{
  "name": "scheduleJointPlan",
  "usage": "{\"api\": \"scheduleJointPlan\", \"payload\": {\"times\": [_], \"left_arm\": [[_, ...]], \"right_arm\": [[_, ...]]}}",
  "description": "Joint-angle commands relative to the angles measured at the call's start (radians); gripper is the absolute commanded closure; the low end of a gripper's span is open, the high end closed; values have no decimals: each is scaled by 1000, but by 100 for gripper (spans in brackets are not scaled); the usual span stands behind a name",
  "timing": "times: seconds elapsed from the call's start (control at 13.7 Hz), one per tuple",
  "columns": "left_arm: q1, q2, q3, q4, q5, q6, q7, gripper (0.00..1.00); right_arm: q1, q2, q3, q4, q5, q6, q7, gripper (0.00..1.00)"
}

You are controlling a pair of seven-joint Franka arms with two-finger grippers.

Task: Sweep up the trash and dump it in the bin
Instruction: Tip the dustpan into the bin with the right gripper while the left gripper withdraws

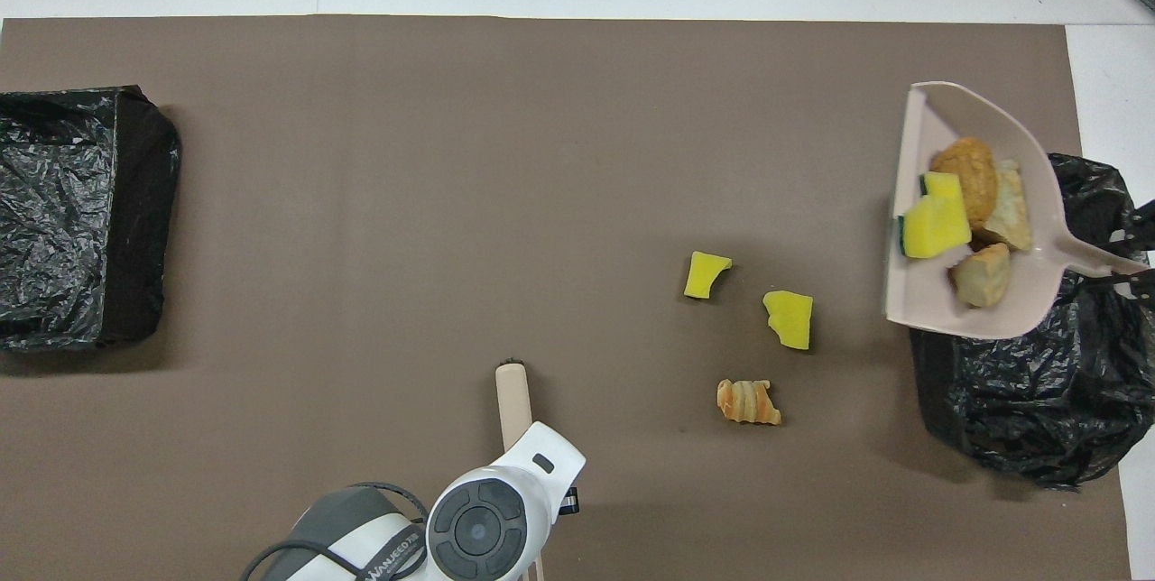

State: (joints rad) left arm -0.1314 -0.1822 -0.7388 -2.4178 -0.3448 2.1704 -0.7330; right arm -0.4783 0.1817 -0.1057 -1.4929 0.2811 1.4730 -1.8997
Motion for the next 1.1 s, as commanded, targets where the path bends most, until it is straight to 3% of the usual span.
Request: {"api": "scheduleJointPlan", "payload": {"times": [0.0,0.15,0.29,0.51,0.73,1.02], "left_arm": [[146,16,4,132,-5,-162,59,0],[240,23,4,204,10,-233,154,0],[321,23,6,207,27,-238,228,0],[488,24,6,217,113,-238,456,0],[620,29,6,249,161,-238,659,0],[706,35,7,380,165,-328,681,0]], "right_arm": [[-52,73,12,143,-92,-27,-54,100],[-51,74,14,135,-224,73,-108,100],[-37,65,14,102,-308,110,-134,100],[6,24,18,-47,-488,381,-191,100],[124,7,17,-122,-725,461,-28,100],[227,-92,17,-318,-907,527,207,100]]}}
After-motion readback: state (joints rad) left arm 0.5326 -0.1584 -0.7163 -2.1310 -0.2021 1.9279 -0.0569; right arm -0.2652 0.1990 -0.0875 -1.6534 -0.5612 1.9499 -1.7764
